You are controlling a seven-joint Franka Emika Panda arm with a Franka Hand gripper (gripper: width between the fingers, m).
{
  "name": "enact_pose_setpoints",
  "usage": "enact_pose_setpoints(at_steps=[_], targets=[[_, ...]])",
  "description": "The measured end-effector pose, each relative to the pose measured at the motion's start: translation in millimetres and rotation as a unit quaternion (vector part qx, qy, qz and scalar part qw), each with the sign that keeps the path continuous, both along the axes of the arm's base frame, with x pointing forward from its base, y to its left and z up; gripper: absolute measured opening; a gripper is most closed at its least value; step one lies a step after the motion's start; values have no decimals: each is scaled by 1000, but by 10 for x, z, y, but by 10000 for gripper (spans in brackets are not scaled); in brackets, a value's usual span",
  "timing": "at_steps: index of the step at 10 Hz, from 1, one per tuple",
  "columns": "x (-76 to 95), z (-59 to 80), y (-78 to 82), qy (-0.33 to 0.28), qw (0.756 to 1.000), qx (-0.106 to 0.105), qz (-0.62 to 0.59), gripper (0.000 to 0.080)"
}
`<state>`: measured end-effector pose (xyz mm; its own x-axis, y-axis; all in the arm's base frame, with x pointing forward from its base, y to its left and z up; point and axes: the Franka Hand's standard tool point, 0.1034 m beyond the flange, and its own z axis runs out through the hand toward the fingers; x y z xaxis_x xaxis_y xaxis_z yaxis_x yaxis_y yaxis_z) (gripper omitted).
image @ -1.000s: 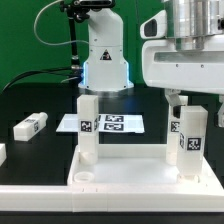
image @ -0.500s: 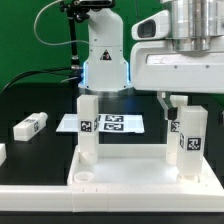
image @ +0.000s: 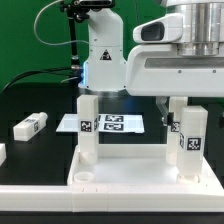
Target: Assemble desk
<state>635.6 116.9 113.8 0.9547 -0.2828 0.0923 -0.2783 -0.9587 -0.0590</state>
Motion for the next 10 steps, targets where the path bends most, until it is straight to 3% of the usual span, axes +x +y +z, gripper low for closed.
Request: enact_pose_setpoints(at_steps=[1,2,3,5,7,10], targets=[[0,0,2,1,999,4,-32,554],[-2,-1,2,2,998,7,-64,346],[-3,-2,-13,4,995,10,-101,288],[-4,-6,-14,6,987,16,-160,289],[-3,-10,-13,10,962,29,-270,289],[0,-18,-22,22,887,69,-455,289]])
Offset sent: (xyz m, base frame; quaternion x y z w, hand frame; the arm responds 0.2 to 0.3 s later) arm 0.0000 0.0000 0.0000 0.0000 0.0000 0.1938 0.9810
